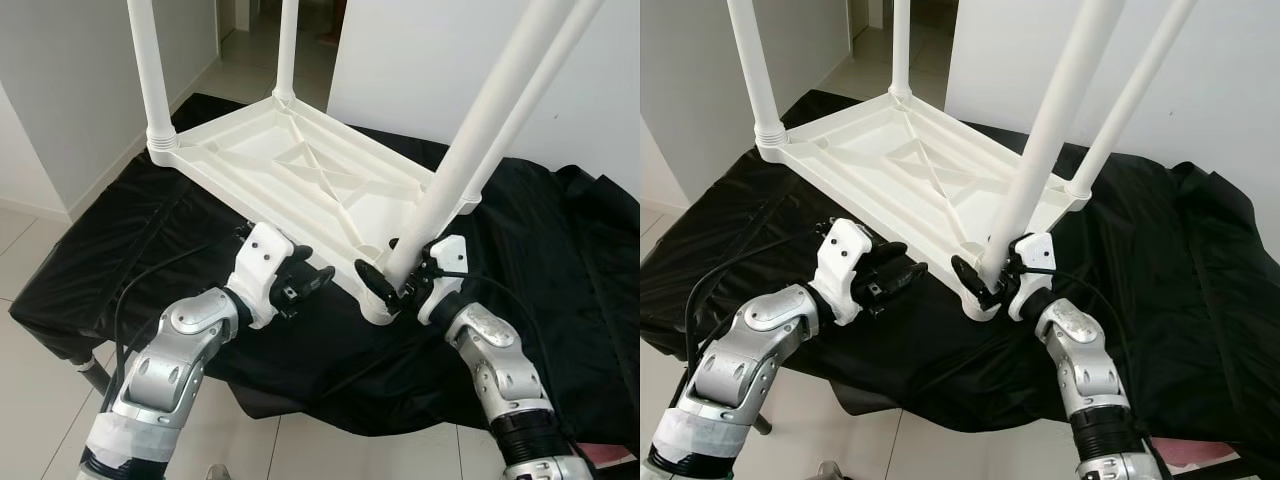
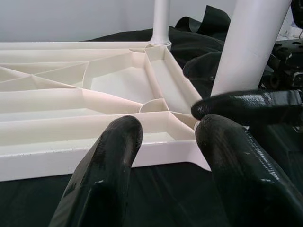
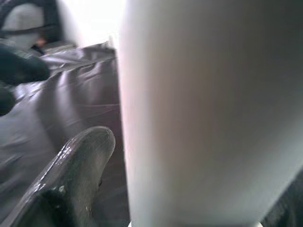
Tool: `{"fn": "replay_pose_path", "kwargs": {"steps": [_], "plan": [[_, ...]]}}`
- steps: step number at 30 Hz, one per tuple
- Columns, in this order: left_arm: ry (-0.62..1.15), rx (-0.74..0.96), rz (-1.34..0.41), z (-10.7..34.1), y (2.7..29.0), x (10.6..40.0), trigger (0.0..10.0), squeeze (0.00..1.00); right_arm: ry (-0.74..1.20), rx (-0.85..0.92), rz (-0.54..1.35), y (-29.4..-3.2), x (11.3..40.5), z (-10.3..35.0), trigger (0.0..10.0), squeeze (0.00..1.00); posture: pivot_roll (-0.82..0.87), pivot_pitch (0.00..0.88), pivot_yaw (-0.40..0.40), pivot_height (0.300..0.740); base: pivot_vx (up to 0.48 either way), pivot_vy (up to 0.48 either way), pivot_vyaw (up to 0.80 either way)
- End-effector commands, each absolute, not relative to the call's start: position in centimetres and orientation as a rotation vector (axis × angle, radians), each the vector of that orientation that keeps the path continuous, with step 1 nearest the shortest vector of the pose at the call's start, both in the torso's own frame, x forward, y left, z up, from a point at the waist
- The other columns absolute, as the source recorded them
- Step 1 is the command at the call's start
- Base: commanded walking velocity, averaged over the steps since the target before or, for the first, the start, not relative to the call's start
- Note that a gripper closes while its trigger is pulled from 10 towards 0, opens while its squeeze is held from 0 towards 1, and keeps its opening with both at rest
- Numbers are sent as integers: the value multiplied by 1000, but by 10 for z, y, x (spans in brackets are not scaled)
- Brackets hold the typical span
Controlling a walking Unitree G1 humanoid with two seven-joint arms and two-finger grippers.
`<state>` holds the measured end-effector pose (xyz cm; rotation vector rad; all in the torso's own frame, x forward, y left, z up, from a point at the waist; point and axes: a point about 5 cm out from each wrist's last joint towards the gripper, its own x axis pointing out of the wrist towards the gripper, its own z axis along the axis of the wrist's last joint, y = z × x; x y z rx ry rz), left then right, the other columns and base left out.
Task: Building children table
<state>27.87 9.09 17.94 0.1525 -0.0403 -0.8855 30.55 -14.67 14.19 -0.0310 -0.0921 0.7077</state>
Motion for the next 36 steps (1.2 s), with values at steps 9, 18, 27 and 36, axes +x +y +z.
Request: {"fn": "replay_pose_path", "kwargs": {"steps": [9, 18, 27, 36], "plan": [[-45, 167, -858, 180, 89, 281, 10000, 0, -57, -83, 756, -147, 312, 135, 0, 0, 90, 26, -117, 740, 0, 0, 0], [-40, 169, -855, 179, 90, 280, 10000, 0, -59, -80, 763, -151, 311, 134, 0, 0, 89, 20, -121, 740, 0, 0, 0], [-40, 166, -864, 178, 87, 280, 10000, 0, -65, -74, 744, -155, 313, 134, 10000, 0, 85, 17, -126, 740, 0, 0, 0], [-35, 162, -875, 176, 86, 278, 10000, 0, -89, -65, 562, -168, 311, 137, 10000, 0, 79, 17, -125, 740, 0, 0, 0]]}}
